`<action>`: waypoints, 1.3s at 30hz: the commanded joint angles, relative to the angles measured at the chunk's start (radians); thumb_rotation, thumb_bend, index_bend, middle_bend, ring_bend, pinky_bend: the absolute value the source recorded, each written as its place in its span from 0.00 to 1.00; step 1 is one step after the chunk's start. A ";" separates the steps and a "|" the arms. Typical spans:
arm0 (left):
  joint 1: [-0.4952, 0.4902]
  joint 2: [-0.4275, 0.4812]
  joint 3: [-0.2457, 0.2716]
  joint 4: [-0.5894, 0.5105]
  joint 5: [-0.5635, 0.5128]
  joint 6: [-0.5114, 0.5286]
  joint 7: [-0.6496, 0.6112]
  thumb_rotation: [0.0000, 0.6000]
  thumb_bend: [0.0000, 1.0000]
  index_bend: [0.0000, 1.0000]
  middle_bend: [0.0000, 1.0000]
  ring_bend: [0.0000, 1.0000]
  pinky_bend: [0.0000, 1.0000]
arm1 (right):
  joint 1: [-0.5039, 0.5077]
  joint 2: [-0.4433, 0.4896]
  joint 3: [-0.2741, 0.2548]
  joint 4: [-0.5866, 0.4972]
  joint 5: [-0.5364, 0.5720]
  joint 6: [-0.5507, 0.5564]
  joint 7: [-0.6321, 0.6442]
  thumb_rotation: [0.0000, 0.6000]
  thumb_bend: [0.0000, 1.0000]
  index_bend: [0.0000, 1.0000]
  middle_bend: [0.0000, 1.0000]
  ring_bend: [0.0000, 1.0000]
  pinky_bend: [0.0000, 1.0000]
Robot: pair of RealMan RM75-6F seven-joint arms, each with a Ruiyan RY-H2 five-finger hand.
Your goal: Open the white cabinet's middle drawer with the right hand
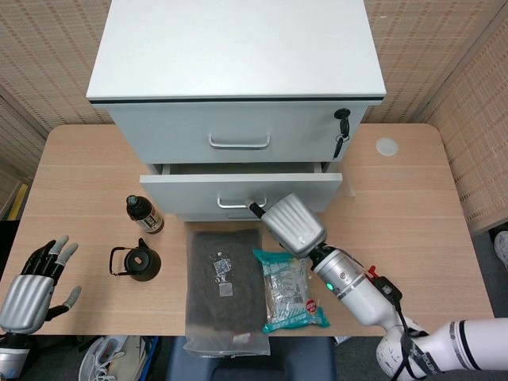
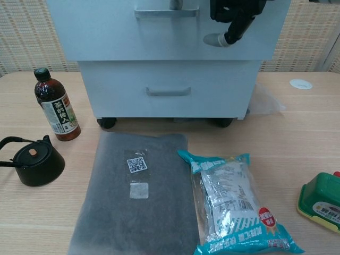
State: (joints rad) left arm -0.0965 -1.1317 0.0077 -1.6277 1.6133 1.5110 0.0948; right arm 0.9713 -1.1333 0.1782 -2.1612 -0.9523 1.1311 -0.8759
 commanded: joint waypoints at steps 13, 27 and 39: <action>0.007 0.002 0.003 0.002 -0.005 0.003 -0.001 1.00 0.32 0.09 0.00 0.03 0.11 | -0.012 0.011 -0.040 -0.068 -0.041 0.026 -0.047 1.00 0.35 0.18 0.93 0.98 0.86; 0.007 -0.001 0.004 0.006 -0.006 0.000 -0.002 1.00 0.32 0.09 0.00 0.03 0.11 | -0.023 0.029 -0.070 -0.123 -0.072 0.026 -0.066 1.00 0.35 0.18 0.93 0.98 0.86; 0.007 -0.002 0.004 0.004 -0.004 0.001 0.001 1.00 0.32 0.09 0.00 0.03 0.11 | -0.061 0.057 -0.114 -0.186 -0.168 0.030 -0.077 1.00 0.35 0.18 0.93 0.98 0.86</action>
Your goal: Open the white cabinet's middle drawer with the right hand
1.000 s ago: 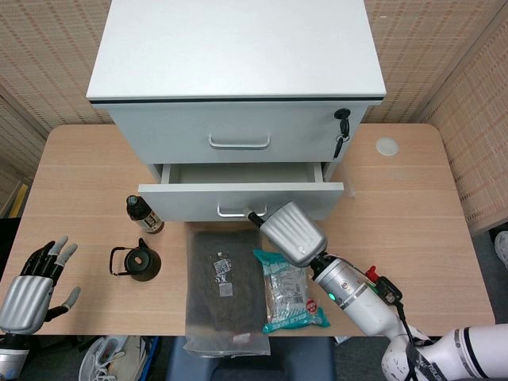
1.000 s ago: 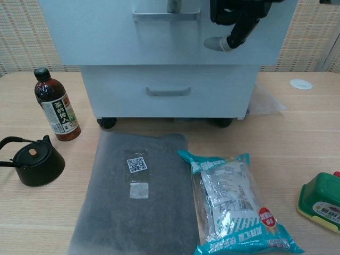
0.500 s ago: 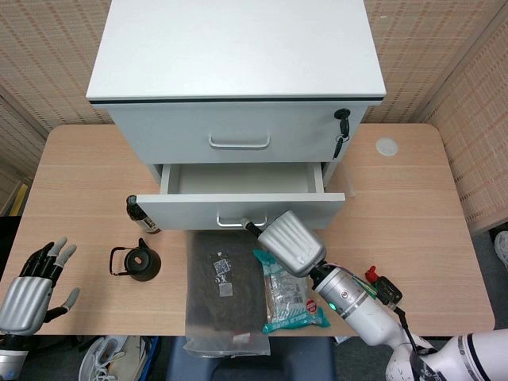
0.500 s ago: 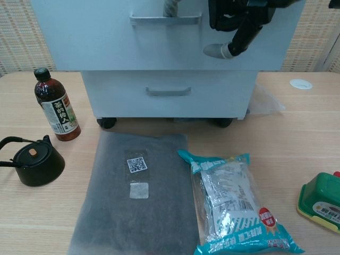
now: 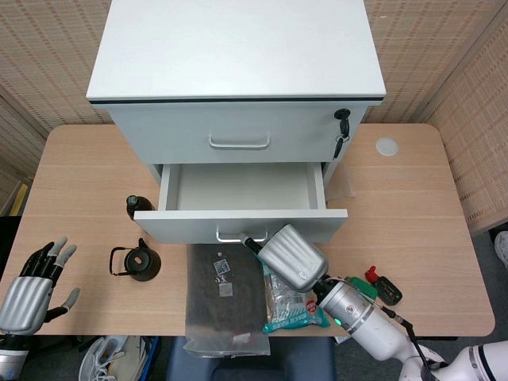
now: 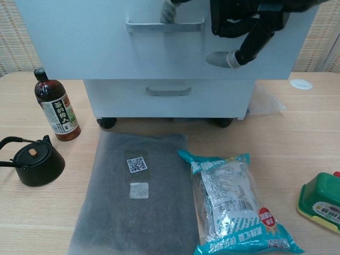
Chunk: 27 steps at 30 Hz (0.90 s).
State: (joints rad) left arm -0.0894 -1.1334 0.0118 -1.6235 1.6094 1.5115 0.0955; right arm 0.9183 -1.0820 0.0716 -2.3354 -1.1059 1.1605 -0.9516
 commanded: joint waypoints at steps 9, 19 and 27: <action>0.002 0.001 0.001 -0.004 0.002 0.002 0.004 1.00 0.32 0.09 0.00 0.03 0.11 | -0.046 0.011 -0.043 -0.021 -0.125 -0.007 0.003 1.00 0.35 0.18 0.93 0.98 0.86; 0.003 0.004 0.001 -0.011 0.007 0.006 0.008 1.00 0.32 0.09 0.00 0.03 0.11 | -0.101 0.016 -0.055 -0.021 -0.240 0.011 0.022 1.00 0.35 0.18 0.93 0.98 0.86; 0.006 0.009 0.001 -0.013 0.008 0.012 0.005 1.00 0.32 0.09 0.00 0.03 0.11 | -0.209 0.053 -0.095 -0.021 -0.438 0.087 0.115 1.00 0.35 0.22 0.87 0.93 0.86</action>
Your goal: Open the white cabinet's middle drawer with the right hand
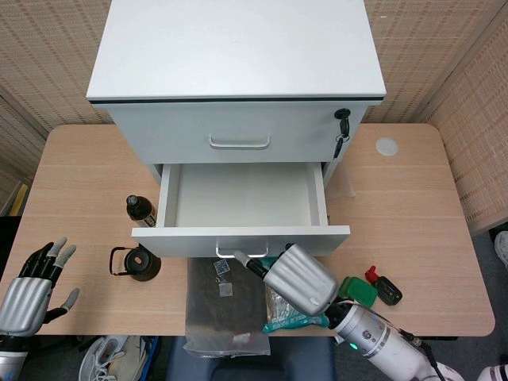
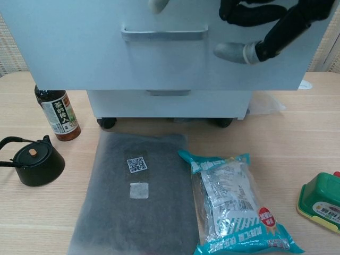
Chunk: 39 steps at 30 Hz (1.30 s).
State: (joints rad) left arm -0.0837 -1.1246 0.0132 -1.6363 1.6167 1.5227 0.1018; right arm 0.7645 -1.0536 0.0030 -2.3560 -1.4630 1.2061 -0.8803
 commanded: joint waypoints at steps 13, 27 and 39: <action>-0.001 0.001 -0.001 0.010 -0.004 -0.004 -0.018 1.00 0.32 0.09 0.00 0.03 0.11 | -0.380 0.181 -0.156 0.166 -0.403 0.381 0.333 1.00 0.35 0.40 0.84 0.86 0.86; -0.010 -0.007 -0.014 0.010 -0.015 -0.011 -0.011 1.00 0.32 0.09 0.00 0.03 0.11 | -0.643 0.173 -0.168 0.453 -0.264 0.581 0.617 1.00 0.35 0.41 0.79 0.78 0.85; -0.009 -0.048 -0.016 0.039 -0.013 -0.002 -0.016 1.00 0.32 0.09 0.00 0.03 0.11 | -0.701 0.010 -0.118 0.733 -0.135 0.482 0.785 1.00 0.19 0.18 0.36 0.32 0.49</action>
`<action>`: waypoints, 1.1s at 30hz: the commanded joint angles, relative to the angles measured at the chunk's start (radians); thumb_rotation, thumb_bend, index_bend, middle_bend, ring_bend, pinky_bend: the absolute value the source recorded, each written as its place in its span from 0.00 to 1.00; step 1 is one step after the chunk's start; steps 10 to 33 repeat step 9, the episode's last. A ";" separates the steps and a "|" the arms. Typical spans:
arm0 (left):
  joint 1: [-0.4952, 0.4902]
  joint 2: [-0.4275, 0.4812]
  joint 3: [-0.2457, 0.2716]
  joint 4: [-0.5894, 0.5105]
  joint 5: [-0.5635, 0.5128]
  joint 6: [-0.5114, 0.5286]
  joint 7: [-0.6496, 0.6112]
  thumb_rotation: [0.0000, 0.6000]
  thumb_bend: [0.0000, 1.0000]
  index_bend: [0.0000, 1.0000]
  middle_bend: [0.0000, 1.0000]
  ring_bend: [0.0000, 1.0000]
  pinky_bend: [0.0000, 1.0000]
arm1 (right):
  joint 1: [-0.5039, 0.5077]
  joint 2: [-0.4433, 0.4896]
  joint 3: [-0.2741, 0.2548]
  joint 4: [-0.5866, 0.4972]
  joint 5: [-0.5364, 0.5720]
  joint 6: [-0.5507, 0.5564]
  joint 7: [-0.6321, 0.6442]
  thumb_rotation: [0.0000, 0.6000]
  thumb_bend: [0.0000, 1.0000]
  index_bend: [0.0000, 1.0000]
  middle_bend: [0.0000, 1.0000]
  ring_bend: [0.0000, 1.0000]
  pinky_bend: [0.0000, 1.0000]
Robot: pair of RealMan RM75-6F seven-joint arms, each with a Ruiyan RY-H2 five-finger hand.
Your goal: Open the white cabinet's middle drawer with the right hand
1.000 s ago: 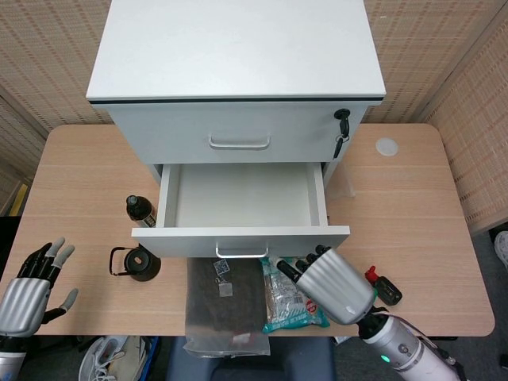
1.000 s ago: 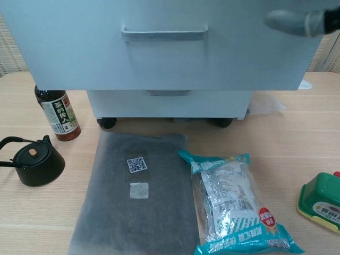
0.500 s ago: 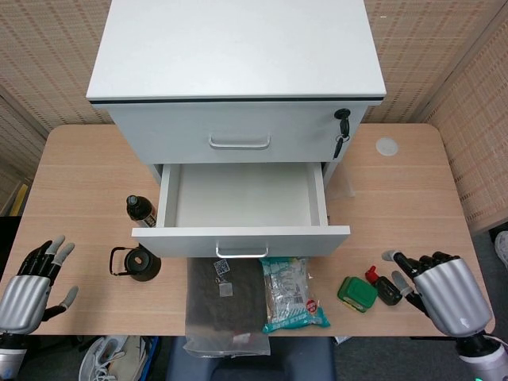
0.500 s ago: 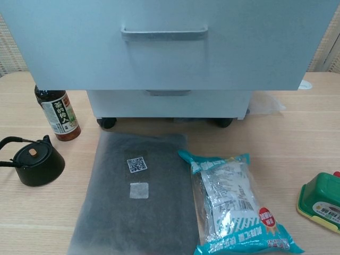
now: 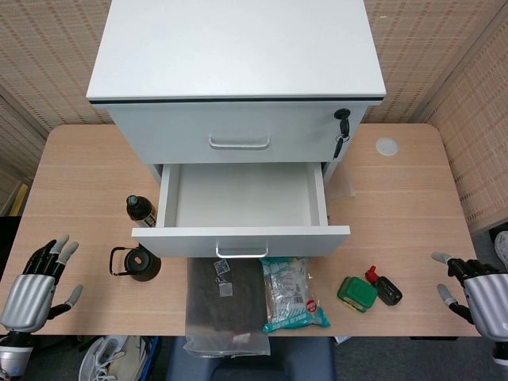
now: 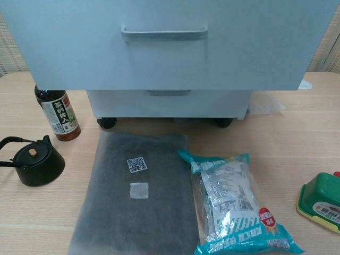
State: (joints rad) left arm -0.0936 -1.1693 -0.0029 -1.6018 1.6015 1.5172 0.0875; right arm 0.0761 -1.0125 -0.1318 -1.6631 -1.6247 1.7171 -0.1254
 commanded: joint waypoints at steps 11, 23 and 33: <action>0.007 -0.021 0.003 0.026 0.015 0.023 -0.009 1.00 0.32 0.09 0.00 0.03 0.11 | -0.022 -0.081 0.047 0.116 0.031 -0.067 0.091 1.00 0.17 0.10 0.24 0.20 0.36; 0.007 -0.021 0.003 0.026 0.015 0.023 -0.009 1.00 0.32 0.09 0.00 0.03 0.11 | -0.022 -0.081 0.047 0.116 0.031 -0.067 0.091 1.00 0.17 0.10 0.24 0.20 0.36; 0.007 -0.021 0.003 0.026 0.015 0.023 -0.009 1.00 0.32 0.09 0.00 0.03 0.11 | -0.022 -0.081 0.047 0.116 0.031 -0.067 0.091 1.00 0.17 0.10 0.24 0.20 0.36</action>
